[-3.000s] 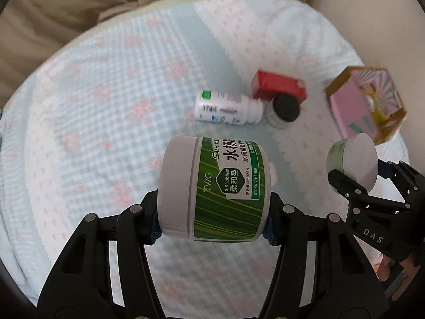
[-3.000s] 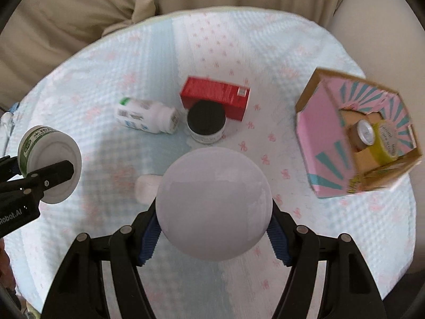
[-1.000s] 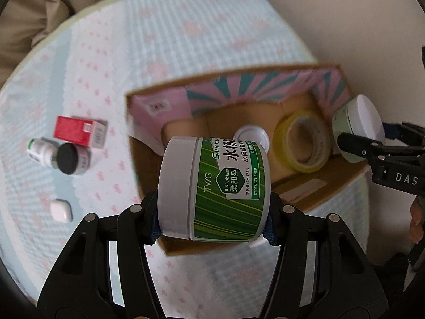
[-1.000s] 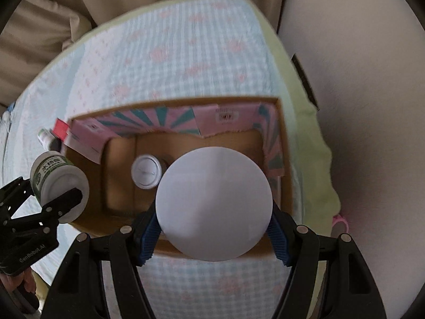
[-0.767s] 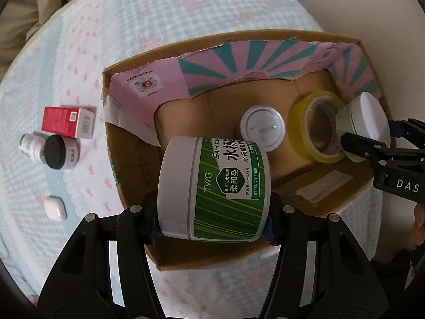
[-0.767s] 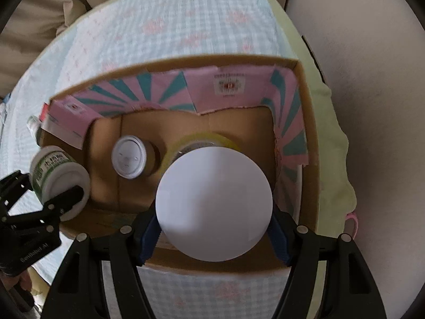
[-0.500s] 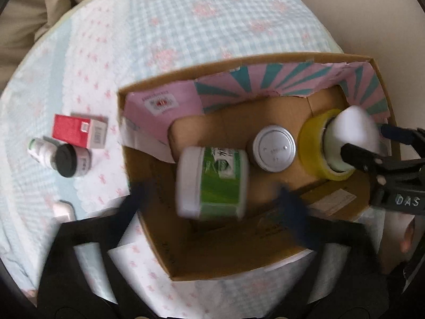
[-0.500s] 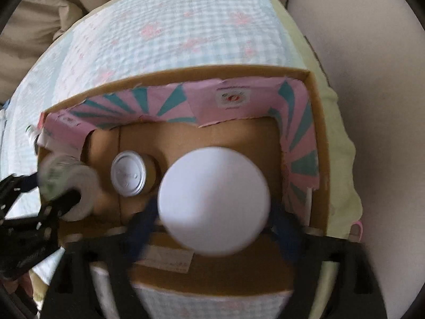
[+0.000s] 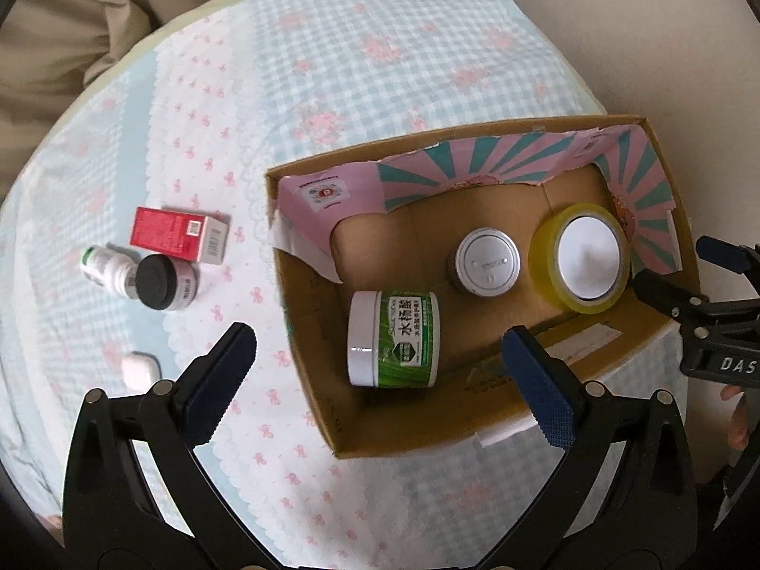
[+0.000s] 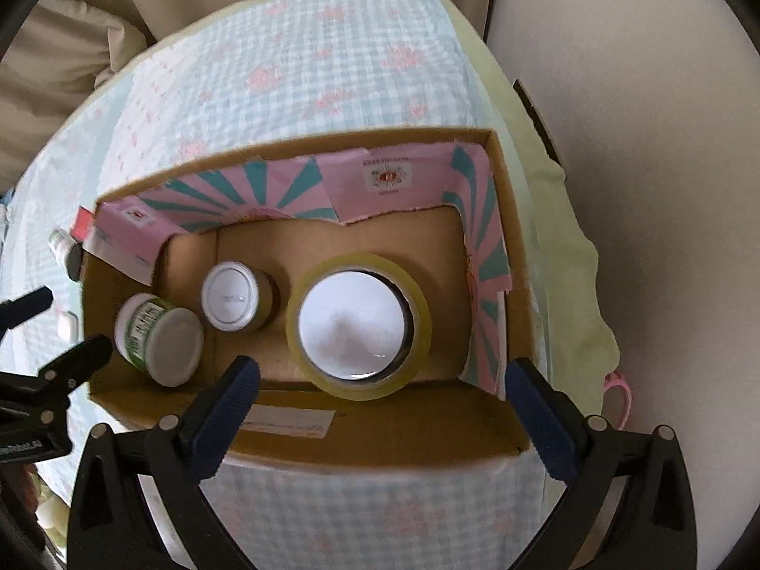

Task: Organize rigid objects
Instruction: 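Lift both tools away from the box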

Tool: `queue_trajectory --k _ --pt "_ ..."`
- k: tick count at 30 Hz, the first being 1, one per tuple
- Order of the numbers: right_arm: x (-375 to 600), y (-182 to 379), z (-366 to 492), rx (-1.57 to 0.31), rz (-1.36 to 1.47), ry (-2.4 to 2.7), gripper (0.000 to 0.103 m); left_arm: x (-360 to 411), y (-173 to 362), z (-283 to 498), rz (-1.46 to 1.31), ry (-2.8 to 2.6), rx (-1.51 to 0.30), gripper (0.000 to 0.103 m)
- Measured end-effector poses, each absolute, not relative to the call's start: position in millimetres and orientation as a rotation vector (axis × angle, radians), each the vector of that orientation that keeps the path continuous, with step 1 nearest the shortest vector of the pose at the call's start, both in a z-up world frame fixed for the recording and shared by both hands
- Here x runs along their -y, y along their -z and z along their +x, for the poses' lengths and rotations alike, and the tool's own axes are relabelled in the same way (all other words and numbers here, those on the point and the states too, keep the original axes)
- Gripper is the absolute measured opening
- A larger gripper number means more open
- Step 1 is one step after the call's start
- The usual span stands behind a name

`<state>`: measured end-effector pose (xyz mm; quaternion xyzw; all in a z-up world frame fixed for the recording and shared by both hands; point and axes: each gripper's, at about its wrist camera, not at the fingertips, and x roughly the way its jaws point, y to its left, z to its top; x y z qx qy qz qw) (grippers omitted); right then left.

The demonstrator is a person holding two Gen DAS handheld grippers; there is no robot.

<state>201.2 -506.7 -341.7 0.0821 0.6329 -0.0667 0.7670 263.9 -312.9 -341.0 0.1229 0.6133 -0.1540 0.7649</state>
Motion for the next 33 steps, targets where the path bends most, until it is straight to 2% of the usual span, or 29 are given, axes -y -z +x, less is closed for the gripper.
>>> queue_trajectory --k 17,26,33 --pt "472.0 245.4 177.1 -1.206 0.155 0.122 0.103 249.1 250.8 207.7 0.142 0.292 -1.207 0.103" --pt "422.6 185.0 154.6 -1.090 0.125 0.047 0.103 180.4 196.4 164.8 0.115 0.199 -1.126 0.103" --pt "372.5 163.3 144.9 -1.054 0.093 -0.020 0.103 112.9 179.6 144.8 0.093 0.124 -1.103 0.103"
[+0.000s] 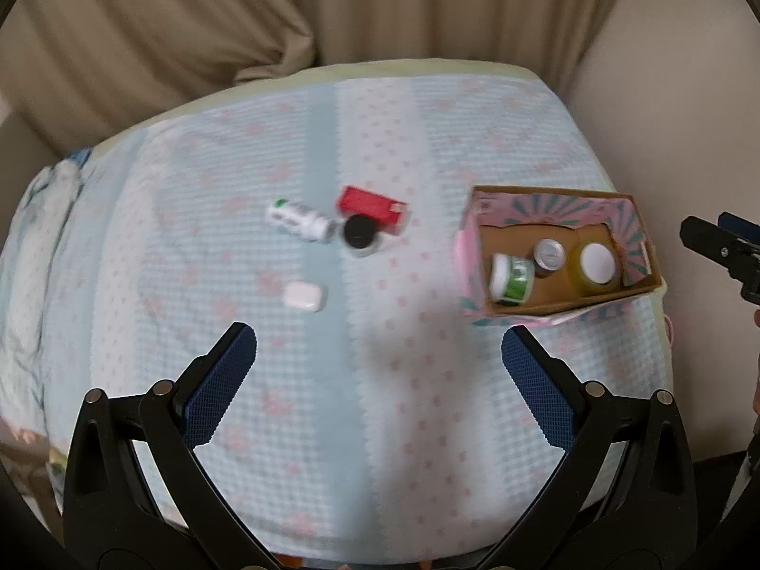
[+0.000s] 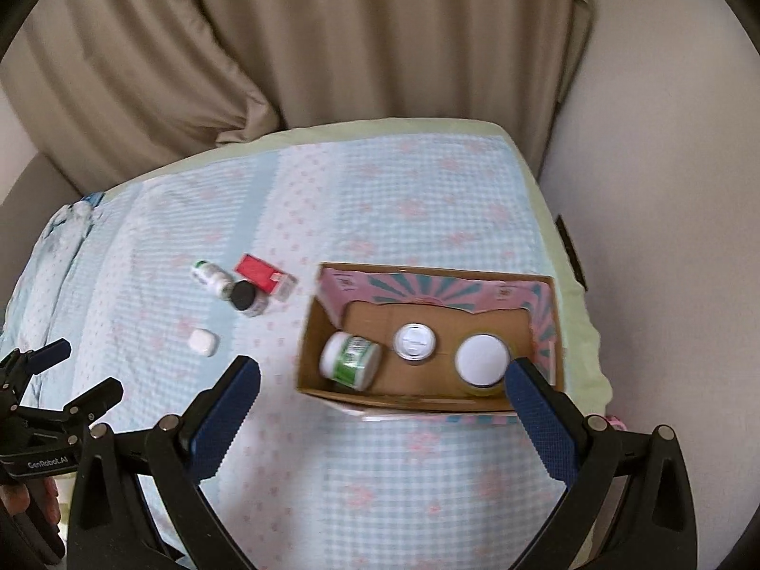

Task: Organize rigid objects
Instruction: 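Lift both tools away from the box, then lower both tools toward the red box and black-lidded jar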

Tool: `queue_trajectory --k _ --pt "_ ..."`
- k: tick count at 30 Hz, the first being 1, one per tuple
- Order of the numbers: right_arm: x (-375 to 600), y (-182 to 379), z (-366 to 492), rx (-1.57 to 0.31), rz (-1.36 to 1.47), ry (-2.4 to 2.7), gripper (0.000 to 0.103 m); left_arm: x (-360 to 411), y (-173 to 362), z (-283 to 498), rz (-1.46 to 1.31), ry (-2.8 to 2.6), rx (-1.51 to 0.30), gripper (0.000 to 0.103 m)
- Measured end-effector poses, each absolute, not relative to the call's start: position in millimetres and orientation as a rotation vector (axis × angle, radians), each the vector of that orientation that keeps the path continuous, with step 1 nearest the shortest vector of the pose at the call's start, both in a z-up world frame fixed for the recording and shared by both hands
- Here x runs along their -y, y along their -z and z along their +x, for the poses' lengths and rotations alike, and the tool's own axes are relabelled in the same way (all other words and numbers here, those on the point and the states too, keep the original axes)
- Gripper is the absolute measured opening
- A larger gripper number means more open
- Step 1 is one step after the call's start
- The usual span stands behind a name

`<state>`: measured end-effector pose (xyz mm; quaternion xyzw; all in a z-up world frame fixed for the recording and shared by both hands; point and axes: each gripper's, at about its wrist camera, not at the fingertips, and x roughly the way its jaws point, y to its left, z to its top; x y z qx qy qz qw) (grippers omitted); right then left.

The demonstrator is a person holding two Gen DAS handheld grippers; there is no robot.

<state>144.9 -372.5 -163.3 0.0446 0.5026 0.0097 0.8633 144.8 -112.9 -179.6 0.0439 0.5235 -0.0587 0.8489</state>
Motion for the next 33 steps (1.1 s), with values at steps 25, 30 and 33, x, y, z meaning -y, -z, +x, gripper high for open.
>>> queue_trajectory --k 25,30,33 --pt "200.9 214.5 272.9 -1.194 -0.296 -0.430 0.103 -23.2 261.0 189.2 0.020 0.087 -1.236 0.103" --pt "185.6 264.4 317.6 -1.265 -0.421 -0.494 0.103 -18.9 305.5 217.8 0.038 0.096 -1.275 0.103" --pt "180.8 298.1 341.9 -1.311 -0.475 -0.515 0.103 -12.0 331.8 232.6 0.052 0.105 -1.283 0.103"
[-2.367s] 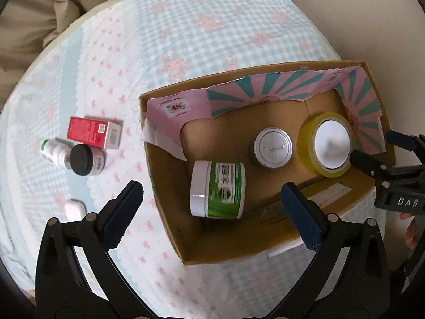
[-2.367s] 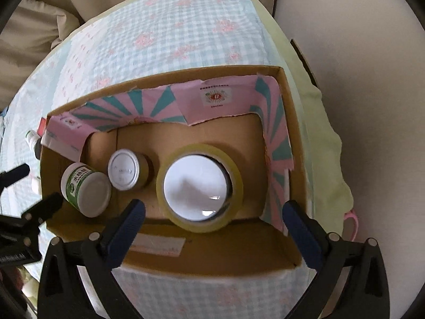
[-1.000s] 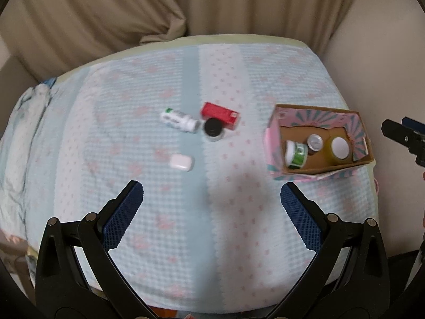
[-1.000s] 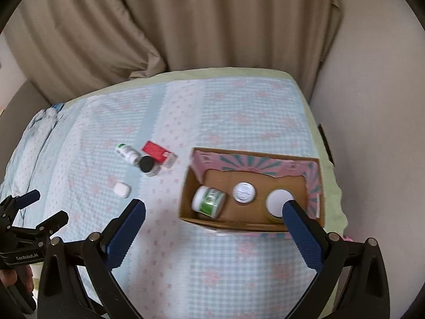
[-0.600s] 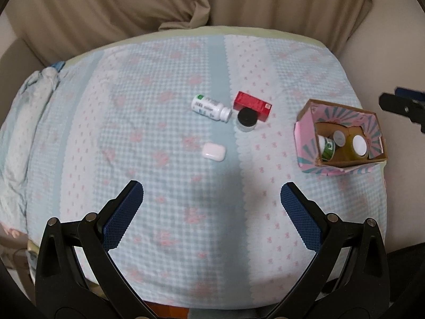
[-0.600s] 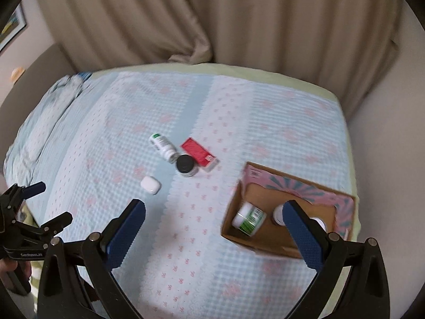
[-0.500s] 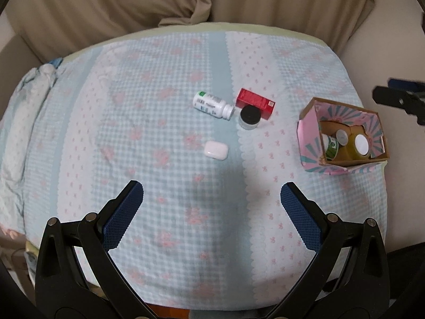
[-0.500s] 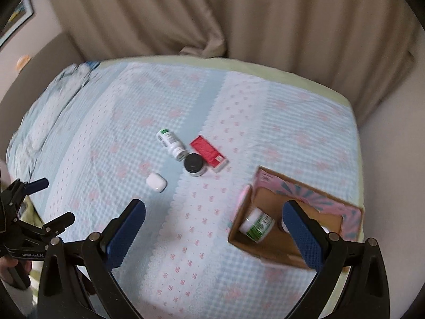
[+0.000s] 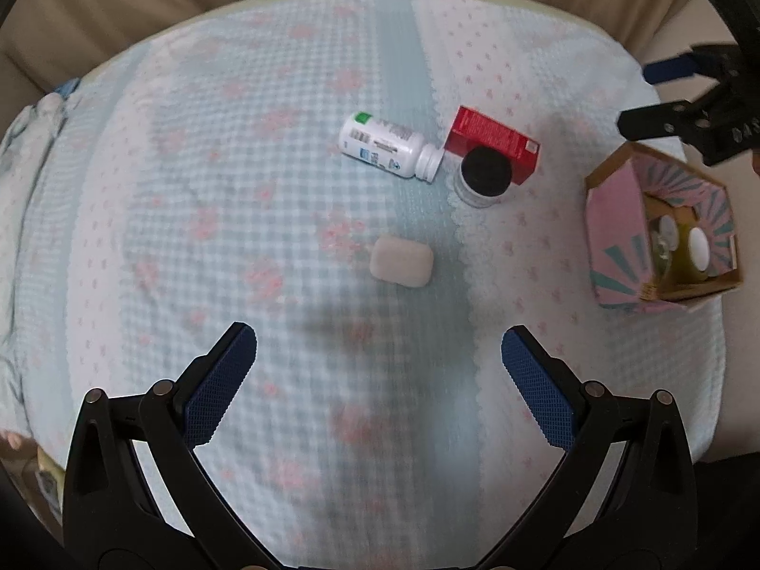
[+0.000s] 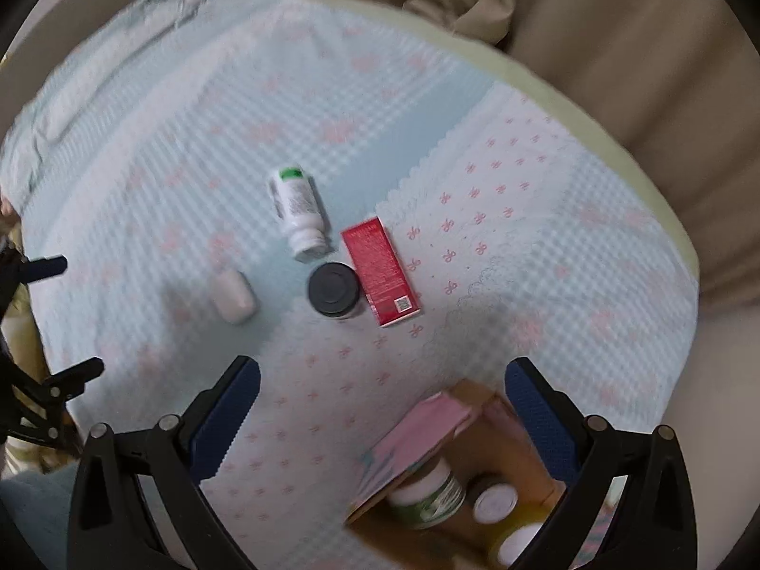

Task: Organize rigid objects
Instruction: 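Lower both tools toward the red box and black-lidded jar, then grasp the white earbud case with the left tool while the right tool grasps the red box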

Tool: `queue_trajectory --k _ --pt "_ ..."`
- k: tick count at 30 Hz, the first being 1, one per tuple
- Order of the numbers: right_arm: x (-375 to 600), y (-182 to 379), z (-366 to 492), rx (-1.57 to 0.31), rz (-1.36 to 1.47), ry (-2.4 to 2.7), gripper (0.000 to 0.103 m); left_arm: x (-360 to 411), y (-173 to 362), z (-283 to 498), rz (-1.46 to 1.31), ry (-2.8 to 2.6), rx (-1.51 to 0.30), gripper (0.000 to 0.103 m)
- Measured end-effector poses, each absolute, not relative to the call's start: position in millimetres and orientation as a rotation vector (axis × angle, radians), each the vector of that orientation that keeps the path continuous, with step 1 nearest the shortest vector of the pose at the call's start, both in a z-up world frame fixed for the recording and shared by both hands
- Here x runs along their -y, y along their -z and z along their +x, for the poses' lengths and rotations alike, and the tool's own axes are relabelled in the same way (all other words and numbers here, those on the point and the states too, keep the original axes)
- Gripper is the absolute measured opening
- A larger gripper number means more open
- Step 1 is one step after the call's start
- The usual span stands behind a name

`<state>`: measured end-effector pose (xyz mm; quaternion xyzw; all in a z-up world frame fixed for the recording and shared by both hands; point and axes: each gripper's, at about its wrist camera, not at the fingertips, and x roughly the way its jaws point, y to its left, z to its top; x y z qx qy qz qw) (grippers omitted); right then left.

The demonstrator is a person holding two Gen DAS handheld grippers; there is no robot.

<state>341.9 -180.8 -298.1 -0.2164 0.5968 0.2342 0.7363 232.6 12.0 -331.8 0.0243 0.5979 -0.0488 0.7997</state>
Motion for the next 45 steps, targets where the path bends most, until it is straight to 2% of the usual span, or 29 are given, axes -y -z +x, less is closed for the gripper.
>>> queue_trajectory --k 6,13,19,21,24,27,32,37,40,42,45 --pt "173.3 360.3 379.2 -1.386 -0.520 -0.563 0.103 3.6 389.5 256.9 0.077 0.116 -1.305 0.103" --pt "147.6 402.1 418.5 -1.435 -0.473 -0.608 0.103 15.6 439.8 274.9 0.115 0.115 -1.320 0.103" --pt "120.2 435.2 438.7 -1.479 -0.505 -0.626 0.096 19.4 460.7 289.4 0.122 0.124 -1.316 0.101" --pt "112.7 446.1 444.4 -1.501 -0.523 -0.632 0.084 21.2 464.4 292.4 0.123 0.134 -1.317 0.099" --pt "105.6 459.1 451.8 -1.534 -0.547 -0.634 0.074 23.4 469.3 295.2 0.129 0.147 -1.317 0.097" --pt "102.0 468.3 456.3 -1.560 -0.574 -0.633 0.068 25.9 472.7 295.8 0.130 0.156 -1.319 0.096" --pt "95.9 481.6 461.4 -1.588 -0.618 -0.660 0.061 28.7 480.6 294.9 0.115 0.162 -1.330 0.086" --pt "85.7 485.7 456.6 -1.579 -0.678 -0.667 0.057 28.9 488.5 287.1 0.087 0.159 -1.340 0.080" --pt "78.1 487.5 451.1 -1.572 -0.703 -0.680 0.049 31.4 488.5 282.9 0.084 0.163 -1.333 0.074" --pt "73.6 487.1 448.5 -1.576 -0.700 -0.697 0.042 28.7 487.3 282.5 0.075 0.161 -1.337 0.074" --pt "66.6 487.7 441.6 -1.555 -0.729 -0.697 0.042 25.9 485.3 288.3 0.056 0.148 -1.341 0.074"
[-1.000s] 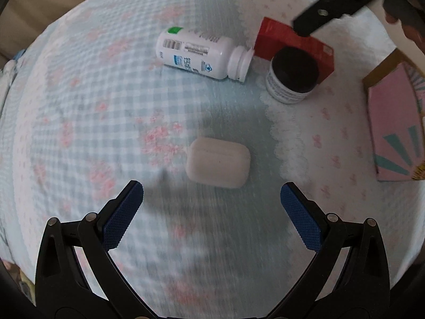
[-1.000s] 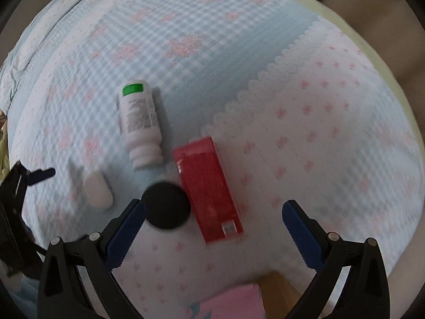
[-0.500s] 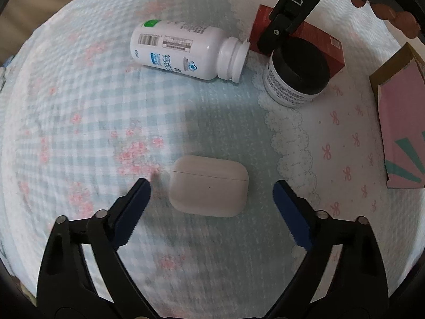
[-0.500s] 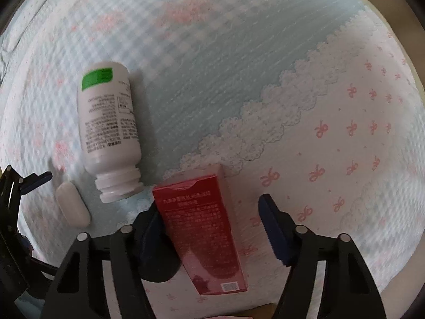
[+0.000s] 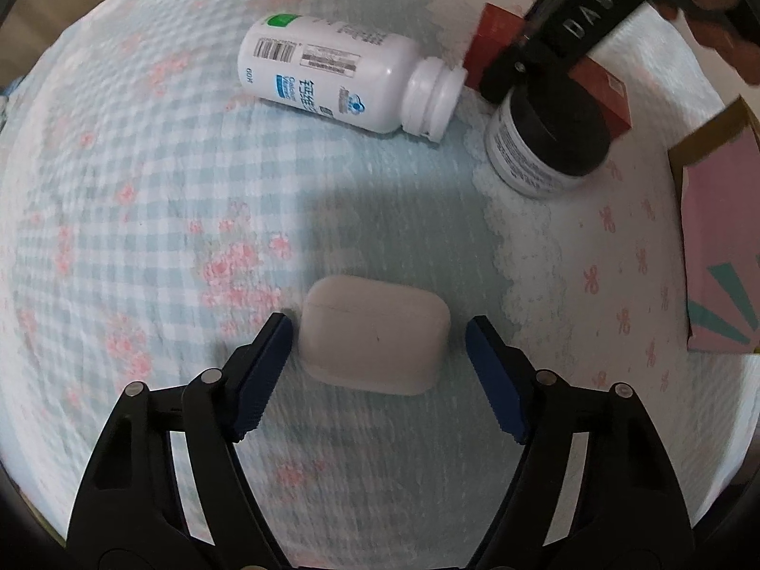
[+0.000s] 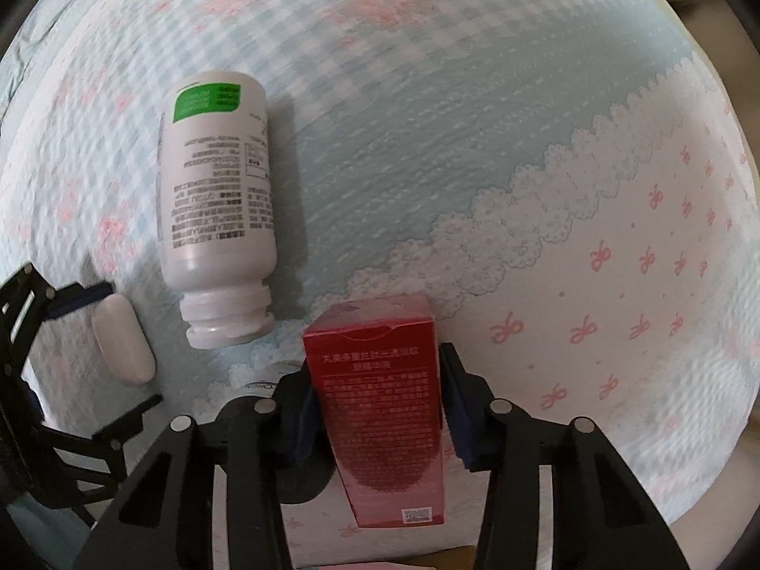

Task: Organize rigid objects
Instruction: 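Grasp the white earbud case with the left tool while the right tool grasps the red box, then carry earbud case and red box over the cardboard box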

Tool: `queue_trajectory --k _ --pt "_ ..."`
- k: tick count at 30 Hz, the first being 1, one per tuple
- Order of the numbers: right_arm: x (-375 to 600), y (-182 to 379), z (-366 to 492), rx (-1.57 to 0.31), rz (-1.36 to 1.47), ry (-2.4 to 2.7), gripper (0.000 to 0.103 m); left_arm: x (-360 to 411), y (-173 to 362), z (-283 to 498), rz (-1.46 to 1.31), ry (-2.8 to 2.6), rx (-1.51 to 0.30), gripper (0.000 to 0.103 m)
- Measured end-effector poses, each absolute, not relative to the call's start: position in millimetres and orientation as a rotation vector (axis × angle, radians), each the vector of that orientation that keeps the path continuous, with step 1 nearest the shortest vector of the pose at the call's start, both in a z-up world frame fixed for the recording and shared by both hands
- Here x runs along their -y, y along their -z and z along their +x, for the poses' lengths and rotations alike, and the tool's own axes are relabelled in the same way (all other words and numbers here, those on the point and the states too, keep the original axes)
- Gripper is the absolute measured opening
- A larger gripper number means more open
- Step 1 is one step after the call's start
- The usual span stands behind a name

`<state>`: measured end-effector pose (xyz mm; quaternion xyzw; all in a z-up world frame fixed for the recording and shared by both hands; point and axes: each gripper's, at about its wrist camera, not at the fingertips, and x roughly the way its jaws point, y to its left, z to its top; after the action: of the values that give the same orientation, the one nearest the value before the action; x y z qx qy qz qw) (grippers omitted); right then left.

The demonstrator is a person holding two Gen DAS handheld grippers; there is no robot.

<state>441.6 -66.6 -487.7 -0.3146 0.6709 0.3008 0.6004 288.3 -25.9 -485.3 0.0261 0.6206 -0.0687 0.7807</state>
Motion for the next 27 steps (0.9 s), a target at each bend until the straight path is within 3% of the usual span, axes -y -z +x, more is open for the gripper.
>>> queue_trajectory --k 6,8,10,27 --pt "69.4 490.8 437.6 -1.563 -0.727 -0.707 0.042 29.0 485.4 303.5 0.059 0.155 -1.343 0.073" --pt "73.6 493.1 441.9 -1.565 -0.726 -0.709 0.042 31.9 486.8 306.0 0.071 0.157 -1.339 0.061" --pt "81.1 487.0 444.9 -1.562 -0.729 -0.713 0.041 32.6 487.8 311.1 0.075 0.158 -1.338 0.059" --pt "121.8 443.3 439.9 -1.440 -0.577 -0.623 0.038 30.6 442.4 310.3 0.044 0.154 -1.291 0.058"
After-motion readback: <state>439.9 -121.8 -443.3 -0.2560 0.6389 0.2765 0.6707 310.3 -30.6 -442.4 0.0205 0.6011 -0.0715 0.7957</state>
